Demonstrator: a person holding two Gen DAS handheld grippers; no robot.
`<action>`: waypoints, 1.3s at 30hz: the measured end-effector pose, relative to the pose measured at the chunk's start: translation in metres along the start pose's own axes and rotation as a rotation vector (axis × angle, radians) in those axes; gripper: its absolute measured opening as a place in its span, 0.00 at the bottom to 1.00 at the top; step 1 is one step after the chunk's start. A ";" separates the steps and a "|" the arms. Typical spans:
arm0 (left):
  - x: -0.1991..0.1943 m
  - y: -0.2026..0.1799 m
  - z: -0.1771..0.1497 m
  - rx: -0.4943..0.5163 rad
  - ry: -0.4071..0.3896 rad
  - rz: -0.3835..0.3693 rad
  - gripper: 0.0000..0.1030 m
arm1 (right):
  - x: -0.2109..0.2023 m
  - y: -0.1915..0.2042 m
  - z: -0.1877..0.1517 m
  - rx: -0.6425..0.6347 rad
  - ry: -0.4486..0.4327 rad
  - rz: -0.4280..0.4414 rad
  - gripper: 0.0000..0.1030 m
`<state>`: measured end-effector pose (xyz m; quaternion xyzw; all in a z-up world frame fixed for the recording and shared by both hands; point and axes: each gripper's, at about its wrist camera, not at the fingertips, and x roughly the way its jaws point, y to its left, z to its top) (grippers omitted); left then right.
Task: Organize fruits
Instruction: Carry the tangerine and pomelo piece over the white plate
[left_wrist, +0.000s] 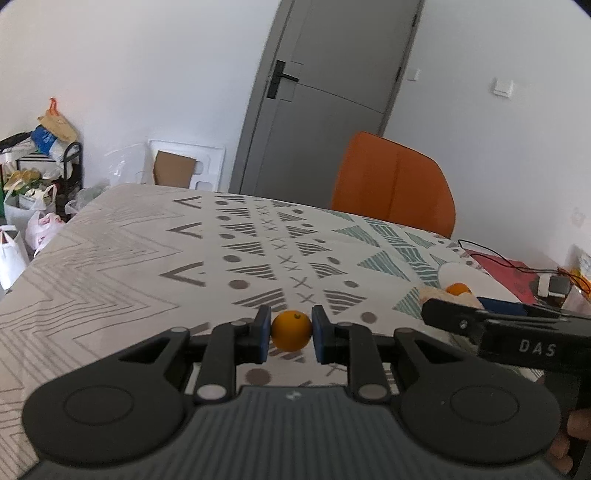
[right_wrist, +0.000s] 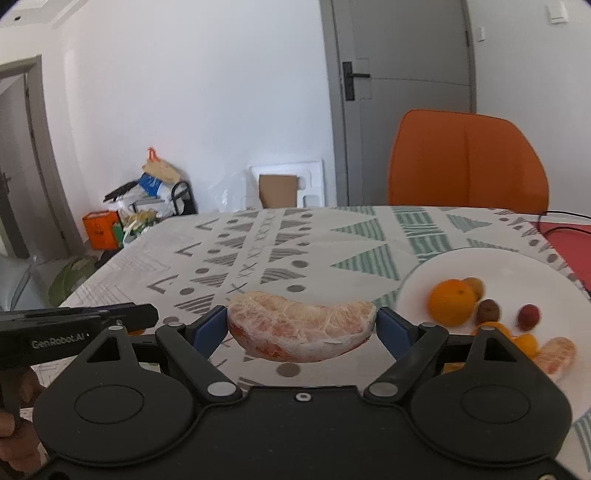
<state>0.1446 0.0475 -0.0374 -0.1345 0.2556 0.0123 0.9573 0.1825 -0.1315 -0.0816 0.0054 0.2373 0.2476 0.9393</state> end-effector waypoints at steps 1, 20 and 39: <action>0.001 -0.004 0.000 0.006 0.000 -0.003 0.21 | -0.003 -0.005 -0.001 0.008 -0.005 -0.004 0.81; 0.019 -0.069 0.003 0.093 0.017 -0.074 0.21 | -0.034 -0.078 -0.021 0.118 -0.033 -0.109 0.81; 0.050 -0.135 0.002 0.217 0.063 -0.154 0.21 | -0.059 -0.139 -0.040 0.236 -0.066 -0.150 0.86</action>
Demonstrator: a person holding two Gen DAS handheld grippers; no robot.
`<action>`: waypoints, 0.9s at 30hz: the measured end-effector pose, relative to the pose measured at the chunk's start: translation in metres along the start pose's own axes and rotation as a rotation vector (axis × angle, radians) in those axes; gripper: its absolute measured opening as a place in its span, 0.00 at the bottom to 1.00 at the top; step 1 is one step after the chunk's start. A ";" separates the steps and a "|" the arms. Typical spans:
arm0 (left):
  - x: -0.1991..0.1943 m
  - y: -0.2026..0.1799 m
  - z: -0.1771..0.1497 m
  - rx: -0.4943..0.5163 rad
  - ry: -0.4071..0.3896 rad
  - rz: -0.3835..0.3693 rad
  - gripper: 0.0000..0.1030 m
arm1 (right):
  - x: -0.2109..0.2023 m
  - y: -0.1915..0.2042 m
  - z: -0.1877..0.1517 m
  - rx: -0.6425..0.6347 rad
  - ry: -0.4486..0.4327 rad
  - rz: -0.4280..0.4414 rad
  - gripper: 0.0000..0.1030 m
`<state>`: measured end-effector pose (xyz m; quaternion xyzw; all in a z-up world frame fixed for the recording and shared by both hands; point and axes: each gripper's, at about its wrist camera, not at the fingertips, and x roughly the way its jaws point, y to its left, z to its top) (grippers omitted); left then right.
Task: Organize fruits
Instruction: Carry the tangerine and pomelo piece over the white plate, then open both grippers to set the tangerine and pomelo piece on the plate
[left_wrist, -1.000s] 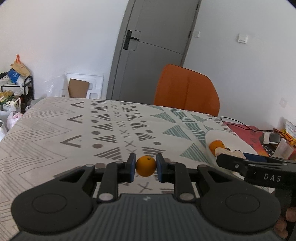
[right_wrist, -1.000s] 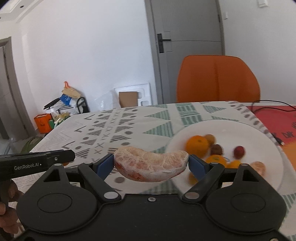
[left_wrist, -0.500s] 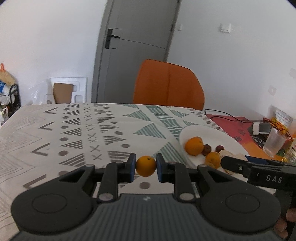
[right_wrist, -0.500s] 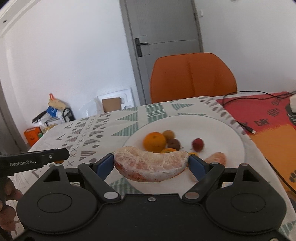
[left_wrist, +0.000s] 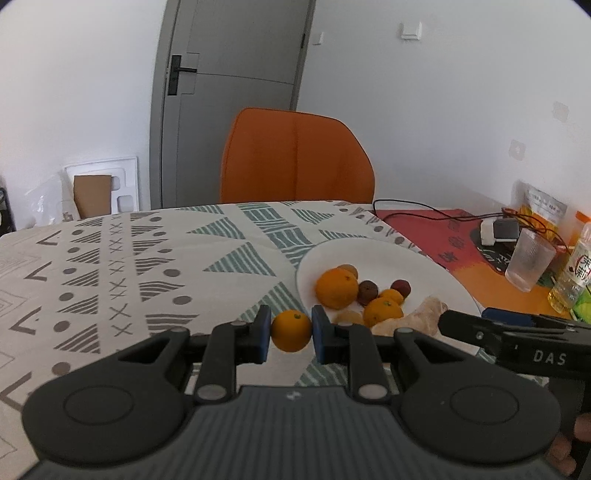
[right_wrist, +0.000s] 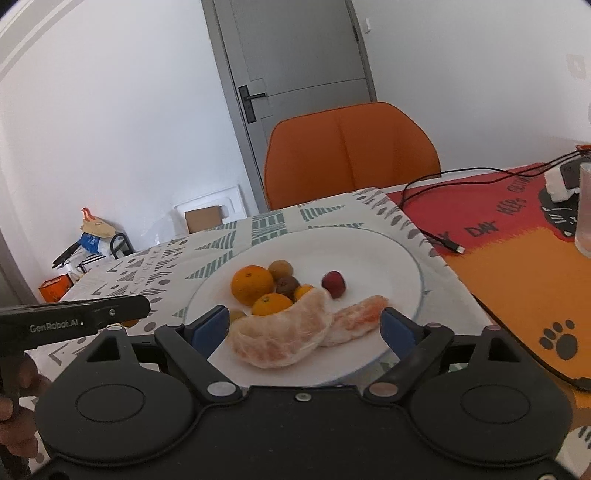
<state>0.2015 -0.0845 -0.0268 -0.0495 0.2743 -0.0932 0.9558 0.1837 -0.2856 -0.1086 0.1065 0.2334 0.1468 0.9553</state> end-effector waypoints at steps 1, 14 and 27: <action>0.002 -0.002 0.001 0.007 0.002 -0.002 0.21 | 0.000 -0.003 -0.001 0.009 0.002 0.002 0.86; 0.028 -0.030 0.011 0.065 0.021 -0.027 0.21 | -0.003 -0.023 -0.001 0.069 -0.003 0.025 0.88; 0.015 -0.027 0.016 0.069 -0.006 0.040 0.72 | -0.005 -0.025 -0.003 0.082 -0.001 0.043 0.88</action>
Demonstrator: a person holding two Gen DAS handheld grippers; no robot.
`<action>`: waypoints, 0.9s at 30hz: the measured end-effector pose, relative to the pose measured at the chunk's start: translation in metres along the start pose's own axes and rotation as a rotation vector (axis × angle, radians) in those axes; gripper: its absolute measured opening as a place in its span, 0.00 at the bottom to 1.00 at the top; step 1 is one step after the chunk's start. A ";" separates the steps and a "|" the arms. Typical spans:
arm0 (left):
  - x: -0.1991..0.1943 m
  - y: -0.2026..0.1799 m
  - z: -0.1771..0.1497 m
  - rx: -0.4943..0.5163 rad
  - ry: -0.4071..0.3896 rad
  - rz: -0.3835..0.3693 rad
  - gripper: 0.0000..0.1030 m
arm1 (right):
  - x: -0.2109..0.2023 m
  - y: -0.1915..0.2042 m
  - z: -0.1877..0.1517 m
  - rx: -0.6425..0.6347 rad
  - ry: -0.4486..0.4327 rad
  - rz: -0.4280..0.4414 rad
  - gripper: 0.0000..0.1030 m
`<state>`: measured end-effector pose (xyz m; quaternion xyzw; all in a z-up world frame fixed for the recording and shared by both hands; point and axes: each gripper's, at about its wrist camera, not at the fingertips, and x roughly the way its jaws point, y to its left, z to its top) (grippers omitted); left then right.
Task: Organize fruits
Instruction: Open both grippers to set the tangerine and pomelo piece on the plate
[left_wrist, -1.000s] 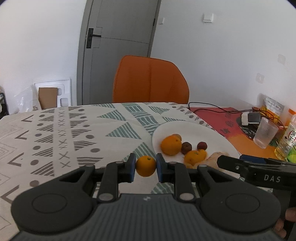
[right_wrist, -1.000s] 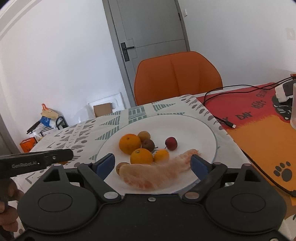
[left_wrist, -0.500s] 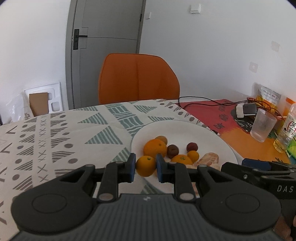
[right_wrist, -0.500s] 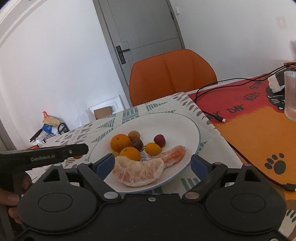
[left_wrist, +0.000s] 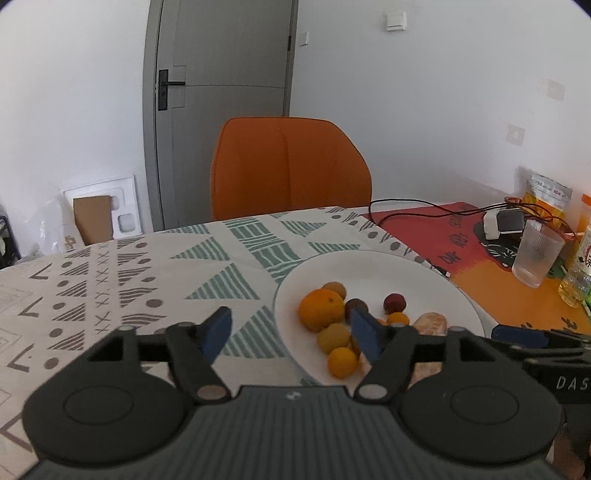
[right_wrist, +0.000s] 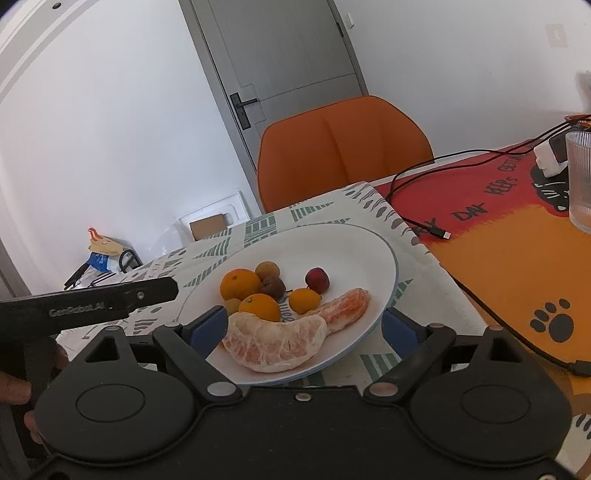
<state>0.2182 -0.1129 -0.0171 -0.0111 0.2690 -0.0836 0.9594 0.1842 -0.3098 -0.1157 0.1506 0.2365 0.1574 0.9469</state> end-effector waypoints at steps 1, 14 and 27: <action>-0.002 0.002 0.000 -0.002 0.005 0.003 0.75 | 0.000 0.001 0.000 -0.001 0.001 0.001 0.89; -0.031 0.026 -0.010 -0.053 0.005 0.057 0.87 | -0.008 0.020 -0.002 -0.025 0.007 -0.002 1.00; -0.069 0.052 -0.018 -0.141 0.011 0.135 0.94 | -0.023 0.041 -0.005 -0.036 0.012 0.023 1.00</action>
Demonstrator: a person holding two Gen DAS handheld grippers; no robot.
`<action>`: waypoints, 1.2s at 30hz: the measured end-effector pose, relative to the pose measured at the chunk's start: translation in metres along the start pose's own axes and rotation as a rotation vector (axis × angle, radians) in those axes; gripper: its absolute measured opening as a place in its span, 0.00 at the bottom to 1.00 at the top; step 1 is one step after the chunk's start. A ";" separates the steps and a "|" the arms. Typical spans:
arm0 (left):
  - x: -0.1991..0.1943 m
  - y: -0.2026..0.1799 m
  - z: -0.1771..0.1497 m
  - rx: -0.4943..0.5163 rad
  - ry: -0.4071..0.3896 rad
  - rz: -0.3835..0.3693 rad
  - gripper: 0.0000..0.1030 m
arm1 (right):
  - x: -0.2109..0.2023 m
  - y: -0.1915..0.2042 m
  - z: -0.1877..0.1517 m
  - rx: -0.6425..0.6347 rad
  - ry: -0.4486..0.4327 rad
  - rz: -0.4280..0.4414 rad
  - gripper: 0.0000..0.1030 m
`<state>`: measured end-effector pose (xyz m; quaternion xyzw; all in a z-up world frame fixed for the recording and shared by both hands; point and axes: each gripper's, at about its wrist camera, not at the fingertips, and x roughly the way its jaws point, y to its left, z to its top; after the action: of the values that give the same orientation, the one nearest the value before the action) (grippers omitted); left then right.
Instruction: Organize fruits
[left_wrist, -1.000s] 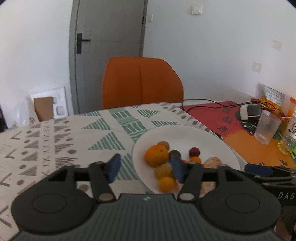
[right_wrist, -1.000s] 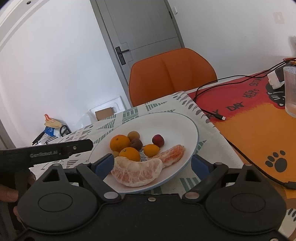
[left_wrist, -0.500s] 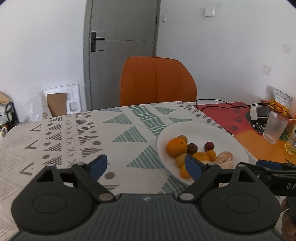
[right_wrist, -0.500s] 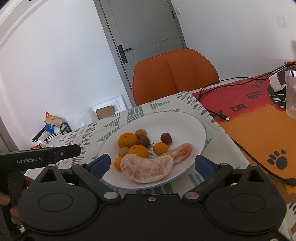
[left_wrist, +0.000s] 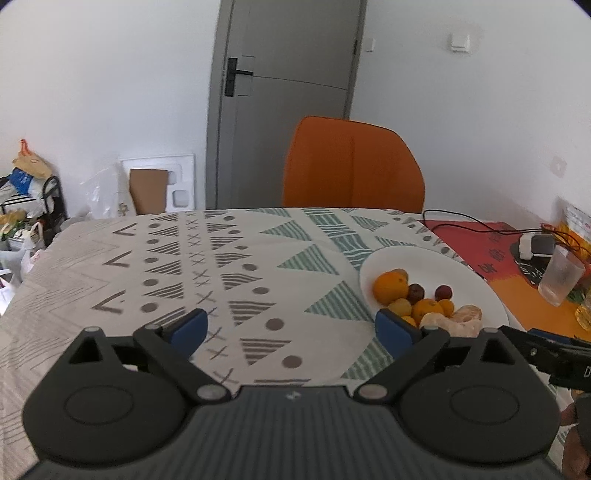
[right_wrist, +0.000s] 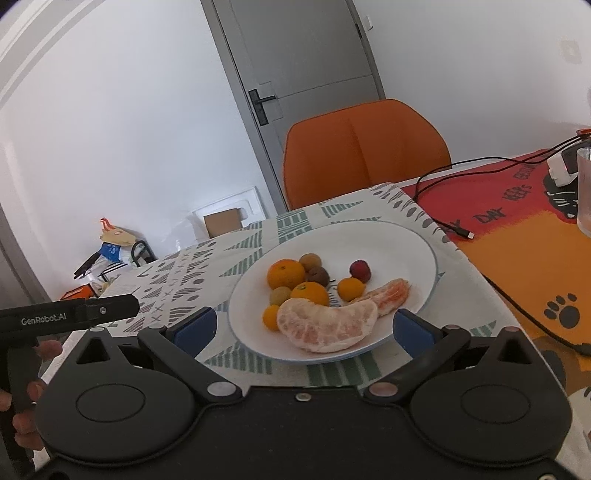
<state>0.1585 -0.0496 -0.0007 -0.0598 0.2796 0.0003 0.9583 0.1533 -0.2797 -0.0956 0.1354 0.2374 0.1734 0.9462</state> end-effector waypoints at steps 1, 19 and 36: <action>-0.003 0.002 -0.001 -0.002 -0.003 0.005 0.94 | -0.001 0.001 0.000 -0.001 0.003 0.002 1.00; -0.053 0.028 -0.008 -0.032 -0.083 0.028 1.00 | -0.022 0.032 0.001 -0.050 -0.001 0.020 1.00; -0.102 0.052 -0.022 -0.059 -0.137 0.060 1.00 | -0.044 0.065 -0.004 -0.116 -0.005 0.064 1.00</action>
<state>0.0584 0.0030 0.0295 -0.0793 0.2148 0.0411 0.9726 0.0973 -0.2373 -0.0593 0.0884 0.2203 0.2165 0.9470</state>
